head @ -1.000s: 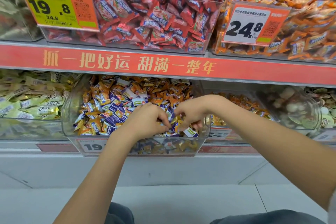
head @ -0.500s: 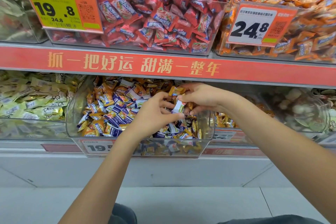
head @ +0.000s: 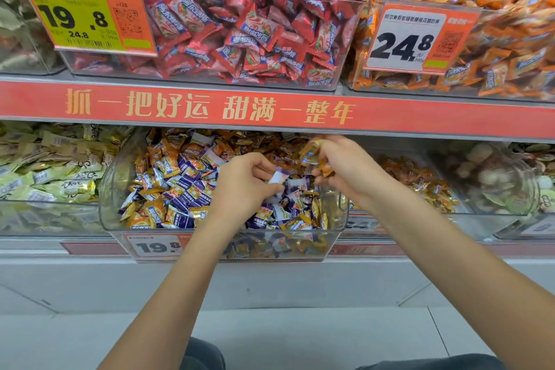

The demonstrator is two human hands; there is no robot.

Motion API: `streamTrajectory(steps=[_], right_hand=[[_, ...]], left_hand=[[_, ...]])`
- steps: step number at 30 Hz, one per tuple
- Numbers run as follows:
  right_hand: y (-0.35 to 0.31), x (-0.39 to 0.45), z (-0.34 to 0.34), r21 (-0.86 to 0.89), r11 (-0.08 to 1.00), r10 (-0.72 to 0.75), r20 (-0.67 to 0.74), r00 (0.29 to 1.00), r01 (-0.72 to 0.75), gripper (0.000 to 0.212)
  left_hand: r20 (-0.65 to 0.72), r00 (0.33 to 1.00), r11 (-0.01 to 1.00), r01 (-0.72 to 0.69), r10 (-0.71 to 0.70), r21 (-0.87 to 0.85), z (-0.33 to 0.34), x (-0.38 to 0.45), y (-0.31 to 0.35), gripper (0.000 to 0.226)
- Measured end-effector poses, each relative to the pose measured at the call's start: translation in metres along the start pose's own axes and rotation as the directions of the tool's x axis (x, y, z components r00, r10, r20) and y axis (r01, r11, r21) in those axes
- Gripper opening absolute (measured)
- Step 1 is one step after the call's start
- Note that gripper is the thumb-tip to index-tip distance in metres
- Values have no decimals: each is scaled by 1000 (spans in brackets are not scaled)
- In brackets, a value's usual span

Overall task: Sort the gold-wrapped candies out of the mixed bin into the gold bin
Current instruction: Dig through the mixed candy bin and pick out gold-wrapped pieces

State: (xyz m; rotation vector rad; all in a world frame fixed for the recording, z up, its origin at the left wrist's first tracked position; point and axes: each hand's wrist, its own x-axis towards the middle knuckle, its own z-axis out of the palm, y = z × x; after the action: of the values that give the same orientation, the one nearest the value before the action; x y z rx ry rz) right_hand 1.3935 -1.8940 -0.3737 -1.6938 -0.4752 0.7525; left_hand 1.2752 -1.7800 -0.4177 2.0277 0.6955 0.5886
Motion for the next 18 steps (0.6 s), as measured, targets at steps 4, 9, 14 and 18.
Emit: streamTrajectory(steps=[4, 9, 14, 18], right_hand=[[19, -22, -37, -207, 949, -270, -137, 953, 239, 22], [42, -20, -84, -677, 712, -332, -94, 939, 184, 42], [22, -34, -34, -646, 486, -492, 354, 795, 589, 29], [24, -4, 7, -766, 143, 43, 637, 770, 626, 25]], left_hand=[[-49, 994, 961, -79, 95, 267, -11, 4, -15, 17], [-33, 971, 790, -174, 238, 589, -5, 3, -23, 28], [301, 894, 809, -434, 332, 396, 2, 1, -8, 10], [484, 854, 839, -398, 192, 370, 0, 0, -14, 16]])
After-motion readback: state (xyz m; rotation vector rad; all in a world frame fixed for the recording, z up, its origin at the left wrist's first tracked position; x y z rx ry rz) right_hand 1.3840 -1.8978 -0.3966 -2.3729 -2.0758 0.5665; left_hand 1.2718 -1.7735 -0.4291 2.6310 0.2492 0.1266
